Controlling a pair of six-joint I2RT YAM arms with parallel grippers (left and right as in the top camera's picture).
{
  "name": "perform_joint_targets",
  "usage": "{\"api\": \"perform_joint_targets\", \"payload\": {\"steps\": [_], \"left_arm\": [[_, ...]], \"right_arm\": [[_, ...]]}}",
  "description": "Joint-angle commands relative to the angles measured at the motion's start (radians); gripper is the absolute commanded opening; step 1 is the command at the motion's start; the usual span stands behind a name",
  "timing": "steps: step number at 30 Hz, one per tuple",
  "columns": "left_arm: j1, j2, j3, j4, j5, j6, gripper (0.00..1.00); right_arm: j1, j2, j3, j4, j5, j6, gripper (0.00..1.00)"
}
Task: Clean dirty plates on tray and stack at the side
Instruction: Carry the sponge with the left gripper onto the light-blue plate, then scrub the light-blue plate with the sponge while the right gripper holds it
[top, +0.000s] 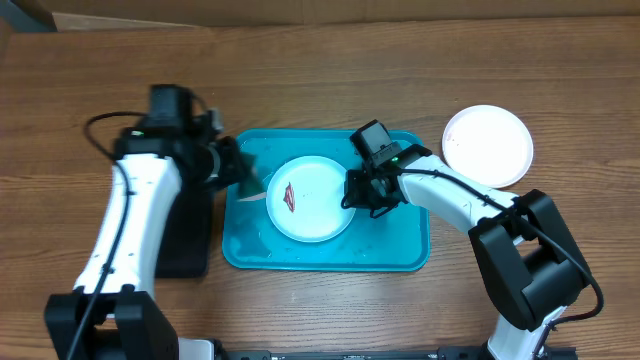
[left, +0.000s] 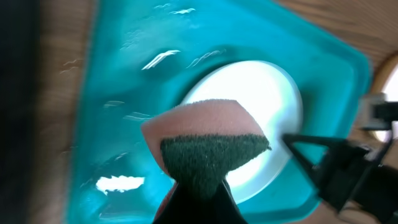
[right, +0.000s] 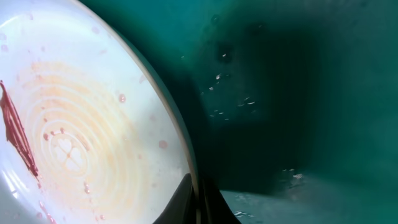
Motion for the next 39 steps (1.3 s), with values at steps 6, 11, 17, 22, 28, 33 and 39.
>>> {"api": "perform_joint_targets", "payload": {"steps": [6, 11, 17, 22, 28, 33, 39], "left_arm": [[-0.217, 0.024, -0.164, 0.327, 0.052, -0.229, 0.05], [-0.305, 0.101, -0.192, 0.456, 0.008, -0.287, 0.04], [-0.332, 0.24, -0.192, 0.558, -0.019, -0.354, 0.04], [-0.323, 0.321, -0.192, 0.565, -0.111, -0.348, 0.04], [-0.301, 0.327, -0.191, 0.483, -0.311, -0.228, 0.04], [-0.284, 0.326, -0.16, 0.363, -0.534, -0.184, 0.04], [-0.283, 0.326, -0.047, 0.217, -0.674, -0.158, 0.04]], "right_arm": [[0.018, 0.024, -0.006, 0.021, 0.056, 0.173, 0.04], [0.018, 0.024, -0.006, 0.017, 0.087, 0.172, 0.04], [0.018, 0.024, -0.006, -0.002, 0.105, 0.172, 0.04], [0.018, 0.024, -0.006, -0.016, 0.129, 0.172, 0.04], [0.018, 0.024, -0.006, -0.025, 0.138, 0.169, 0.04], [0.018, 0.024, -0.006, -0.026, 0.144, 0.169, 0.04], [0.018, 0.024, -0.006, -0.026, 0.144, 0.169, 0.04]]}}
